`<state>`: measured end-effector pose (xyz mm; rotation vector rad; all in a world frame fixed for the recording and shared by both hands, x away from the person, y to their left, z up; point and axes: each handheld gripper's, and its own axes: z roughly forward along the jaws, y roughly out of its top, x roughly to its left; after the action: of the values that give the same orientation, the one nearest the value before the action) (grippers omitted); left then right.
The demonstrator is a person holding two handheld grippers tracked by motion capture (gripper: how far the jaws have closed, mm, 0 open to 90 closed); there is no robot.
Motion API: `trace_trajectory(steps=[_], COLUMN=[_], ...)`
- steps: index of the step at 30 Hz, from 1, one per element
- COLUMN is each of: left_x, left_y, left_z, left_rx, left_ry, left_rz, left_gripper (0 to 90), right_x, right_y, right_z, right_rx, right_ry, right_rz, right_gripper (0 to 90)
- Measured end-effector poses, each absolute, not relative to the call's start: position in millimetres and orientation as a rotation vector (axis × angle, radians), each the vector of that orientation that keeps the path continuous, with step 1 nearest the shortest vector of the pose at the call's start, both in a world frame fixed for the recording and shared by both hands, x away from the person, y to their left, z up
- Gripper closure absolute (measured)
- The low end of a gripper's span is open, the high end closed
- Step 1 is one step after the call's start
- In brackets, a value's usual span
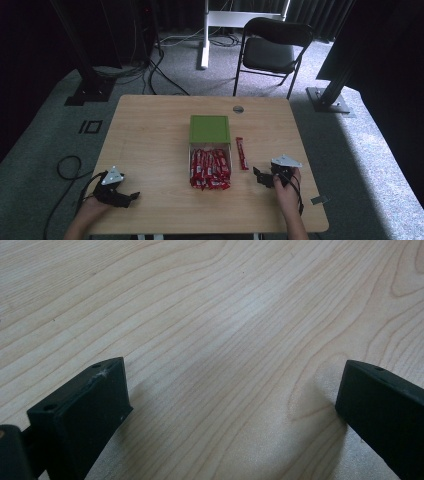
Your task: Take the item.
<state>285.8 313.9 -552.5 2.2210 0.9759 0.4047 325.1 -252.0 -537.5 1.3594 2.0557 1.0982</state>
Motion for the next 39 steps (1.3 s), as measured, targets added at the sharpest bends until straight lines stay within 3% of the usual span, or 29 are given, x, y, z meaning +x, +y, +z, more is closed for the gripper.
trace_trajectory(steps=[39], left_x=[285.9], left_y=[314.1], left_z=[-552.5], left_rx=[2.225], left_ry=[0.973], left_rz=[0.407], left_gripper=[1.6], right_x=[277.4], right_y=[-297.1], right_z=[-556.6], right_rx=[0.914], right_ry=[2.484], right_rz=[1.148], right_gripper=[13.9])
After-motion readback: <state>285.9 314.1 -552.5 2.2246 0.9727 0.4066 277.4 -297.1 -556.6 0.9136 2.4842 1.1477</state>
